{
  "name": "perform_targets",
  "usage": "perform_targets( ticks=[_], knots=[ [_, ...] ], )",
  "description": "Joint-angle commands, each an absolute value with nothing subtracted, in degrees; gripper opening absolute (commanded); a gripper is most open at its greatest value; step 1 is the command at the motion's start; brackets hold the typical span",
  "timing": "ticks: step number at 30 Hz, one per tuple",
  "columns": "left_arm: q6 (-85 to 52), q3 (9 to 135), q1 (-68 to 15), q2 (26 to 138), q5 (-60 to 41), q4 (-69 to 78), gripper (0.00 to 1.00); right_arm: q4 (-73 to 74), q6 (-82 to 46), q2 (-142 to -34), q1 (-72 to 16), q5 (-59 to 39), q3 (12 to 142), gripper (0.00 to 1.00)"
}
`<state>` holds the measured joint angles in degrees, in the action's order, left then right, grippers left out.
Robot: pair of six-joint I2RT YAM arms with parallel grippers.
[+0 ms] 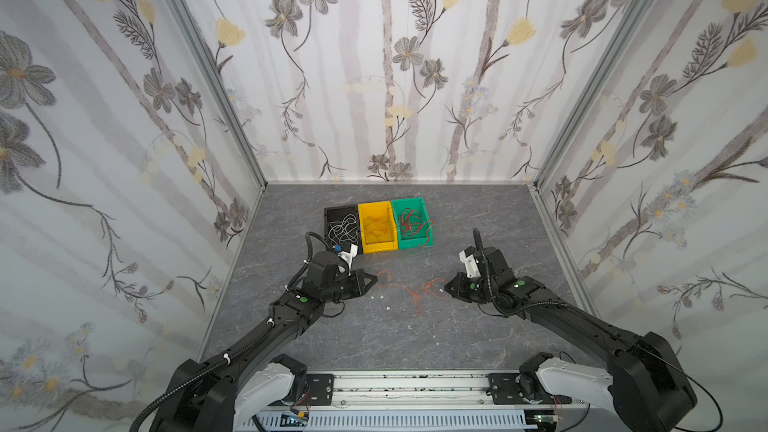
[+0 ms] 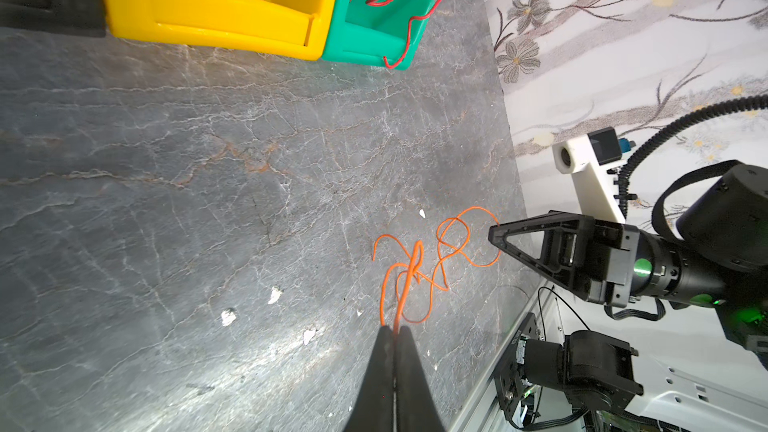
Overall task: Untangle the cables
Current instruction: 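Pull the orange wire away from the right gripper with the left gripper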
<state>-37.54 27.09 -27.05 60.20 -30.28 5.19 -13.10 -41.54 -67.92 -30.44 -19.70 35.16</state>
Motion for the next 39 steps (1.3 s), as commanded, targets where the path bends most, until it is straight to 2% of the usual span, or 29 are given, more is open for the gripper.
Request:
perform_targets(
  ticks=[1, 9, 15, 20, 24, 28, 32, 36, 39],
  knots=[
    [-38.49, 27.28, -28.29, 61.31, -30.69, 8.71, 0.0, -9.5, -42.3, -69.01, -31.16, -21.29, 36.03, 0.1],
    [-39.75, 28.55, -33.01, 64.51, -30.08, 12.02, 0.0, -7.52, -42.37, -73.23, -33.04, -18.66, 39.43, 0.1],
    [-39.82, 29.19, -35.19, 66.67, -28.75, 10.26, 0.0, -8.11, -41.4, -74.88, -34.15, -17.77, 40.61, 0.18],
    [-38.23, 30.14, -36.67, 70.2, -25.59, 5.59, 0.0, -7.51, -41.4, -74.55, -34.1, -17.67, 39.51, 0.2],
    [-35.41, 31.51, -38.0, 71.97, -24.97, 3.0, 0.05, -7.73, -41.19, -74.41, -34.11, -17.49, 39.2, 0.2],
    [-32.71, 33.43, -38.75, 73.22, -23.7, -3.42, 0.17, -7.97, -40.75, -74.44, -34.13, -17.3, 39.2, 0.21],
    [-32.18, 34.03, -38.76, 71.28, -22.0, -9.5, 0.41, -7.92, -40.47, -74.61, -34.1, -16.99, 38.94, 0.21],
    [-32.91, 33.84, -38.83, 69.74, -20.19, -11.26, 0.6, -7.02, -40.35, -75.56, -34.11, -17.4, 38.86, 0.21],
    [-33.69, 33.62, -38.85, 71.91, -20.99, -9.63, 0.68, -6.16, -40.5, -76.32, -34.1, -17.99, 38.94, 0.21]
  ],
)
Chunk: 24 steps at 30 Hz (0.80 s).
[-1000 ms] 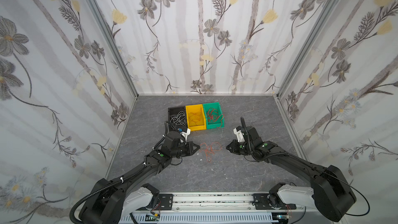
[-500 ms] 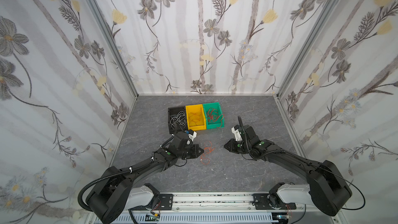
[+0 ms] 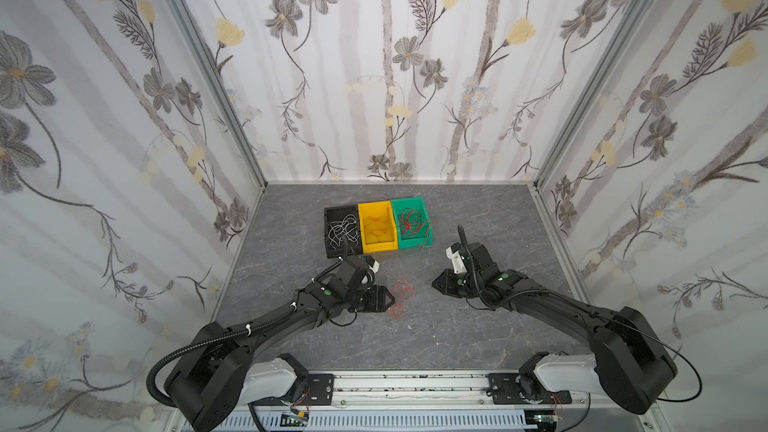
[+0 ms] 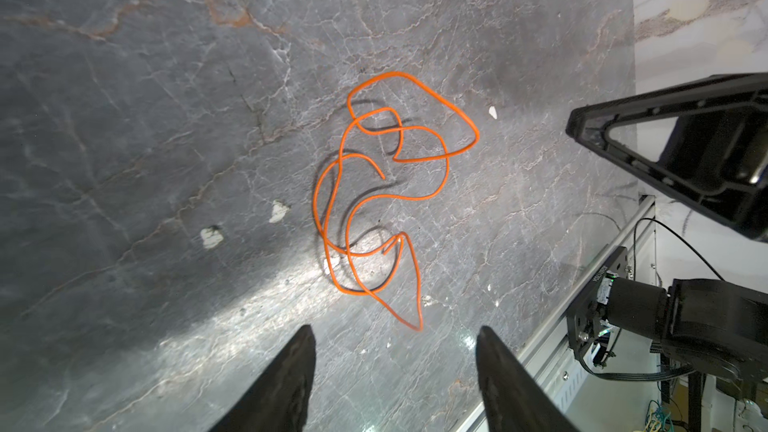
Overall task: Untangle the cables
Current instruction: 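Pull the orange wire away from the right gripper with the left gripper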
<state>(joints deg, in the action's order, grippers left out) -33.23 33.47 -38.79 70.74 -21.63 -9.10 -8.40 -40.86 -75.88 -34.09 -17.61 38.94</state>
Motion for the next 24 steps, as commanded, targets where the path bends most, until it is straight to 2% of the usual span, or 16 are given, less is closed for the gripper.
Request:
perform_targets(
  ticks=[1, 7, 12, 19, 24],
  knots=[
    [-34.06, 33.57, -39.0, 73.46, -21.61, -8.41, 0.69, -6.18, -40.5, -76.44, -34.15, -18.15, 38.94, 0.21],
    [-36.86, 34.16, -41.03, 81.31, -22.86, -0.8, 0.71, -6.67, -40.08, -75.89, -34.1, -17.62, 38.54, 0.21],
    [-37.18, 35.28, -41.62, 85.45, -23.03, 1.29, 0.66, -7.05, -39.57, -75.5, -34.02, -17.34, 38.16, 0.22],
    [-35.6, 38.86, -43.44, 90.03, -17.48, -2.58, 0.45, -6.24, -39.29, -76.66, -33.85, -17.67, 38.14, 0.21],
    [-35.0, 39.91, -44.3, 91.49, -15.47, -3.45, 0.17, -6.11, -39.03, -77.43, -33.69, -18.03, 37.95, 0.21]
  ],
)
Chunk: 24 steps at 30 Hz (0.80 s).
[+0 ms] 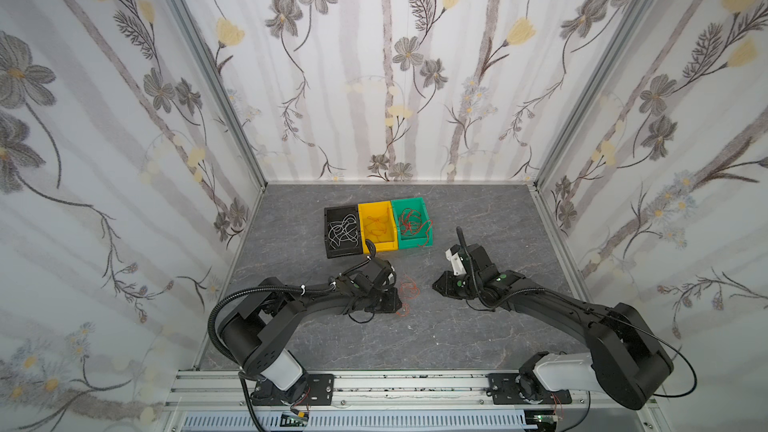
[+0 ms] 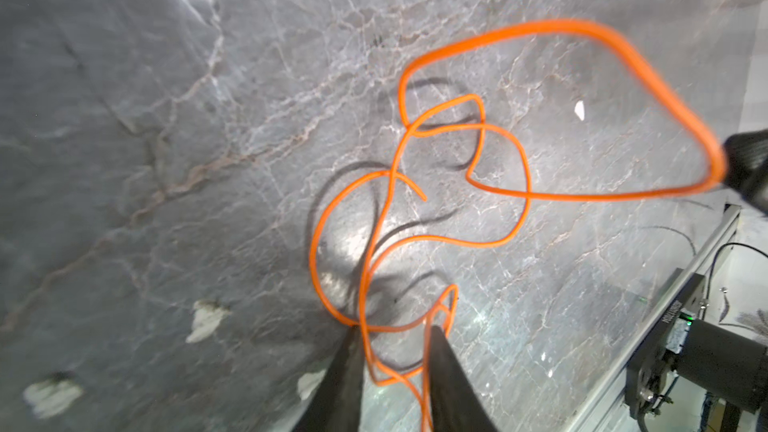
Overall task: Untangle the cables
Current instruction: 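Pull the orange wire away from the right gripper with the left gripper, then carry the orange wire into the yellow bin and open the left gripper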
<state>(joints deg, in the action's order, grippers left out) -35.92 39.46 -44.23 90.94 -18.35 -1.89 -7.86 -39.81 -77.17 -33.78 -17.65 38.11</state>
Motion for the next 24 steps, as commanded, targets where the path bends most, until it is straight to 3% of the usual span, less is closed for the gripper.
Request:
perform_targets(
  ticks=[1, 9, 18, 24],
  knots=[
    [-34.98, 39.92, -44.3, 91.78, -15.46, -3.32, 0.15, -6.09, -38.96, -77.51, -33.69, -18.0, 37.8, 0.21],
    [-34.32, 40.19, -44.3, 90.91, -15.62, -2.48, 0.0, -5.81, -38.92, -77.7, -33.36, -18.19, 37.27, 0.21],
    [-30.96, 42.26, -43.07, 79.23, -11.61, -8.27, 0.0, -5.5, -38.87, -77.45, -32.87, -18.19, 36.59, 0.21],
    [-27.36, 48.28, -38.16, 73.03, -6.08, -20.21, 0.0, -5.54, -38.76, -77.53, -32.71, -18.55, 36.61, 0.2]
  ],
)
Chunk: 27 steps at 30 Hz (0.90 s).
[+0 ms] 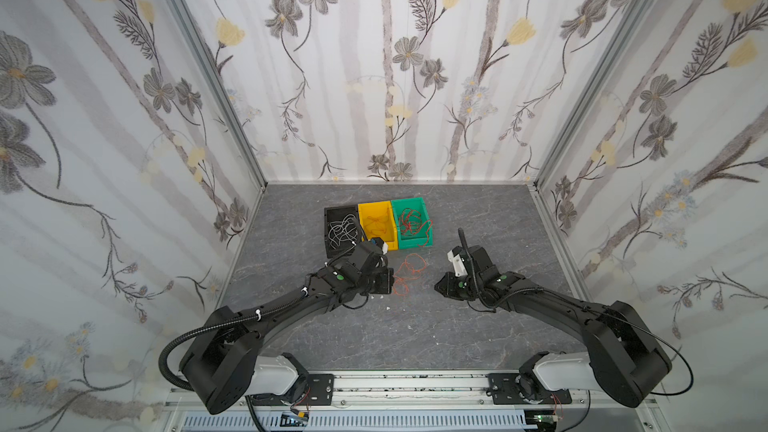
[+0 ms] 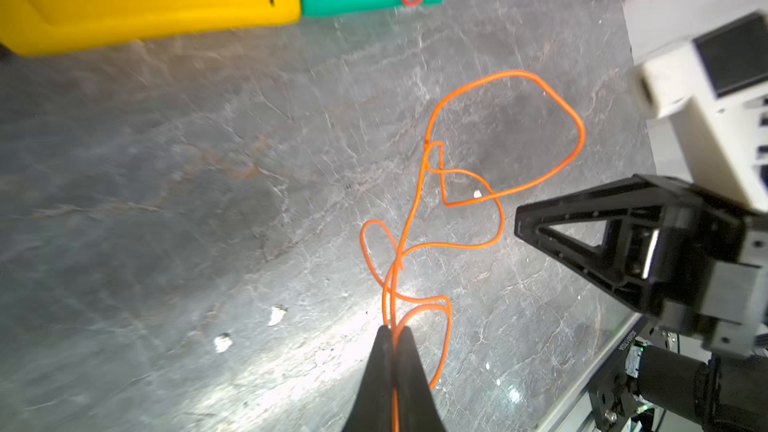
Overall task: Untangle the cables
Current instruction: 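Carry the orange wire into the yellow bin and open the left gripper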
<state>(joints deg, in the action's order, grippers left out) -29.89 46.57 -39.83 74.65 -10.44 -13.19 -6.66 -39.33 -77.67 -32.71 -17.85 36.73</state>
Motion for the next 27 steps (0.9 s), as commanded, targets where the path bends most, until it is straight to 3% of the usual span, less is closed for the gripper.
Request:
perform_targets(
  ticks=[1, 6, 27],
  knots=[
    [-26.98, 48.97, -36.75, 72.44, -5.18, -21.28, 0.0, -5.57, -38.67, -77.44, -32.61, -18.55, 36.47, 0.2],
    [-25.59, 54.63, -30.74, 72.93, -3.88, -24.39, 0.0, -5.42, -38.63, -77.68, -32.35, -18.81, 36.39, 0.2],
    [-18.69, 94.53, -24.43, 113.5, 1.21, -34.1, 0.0, -9.63, -37.35, -70.65, -28.75, -17.45, 33.59, 0.21]
  ],
)
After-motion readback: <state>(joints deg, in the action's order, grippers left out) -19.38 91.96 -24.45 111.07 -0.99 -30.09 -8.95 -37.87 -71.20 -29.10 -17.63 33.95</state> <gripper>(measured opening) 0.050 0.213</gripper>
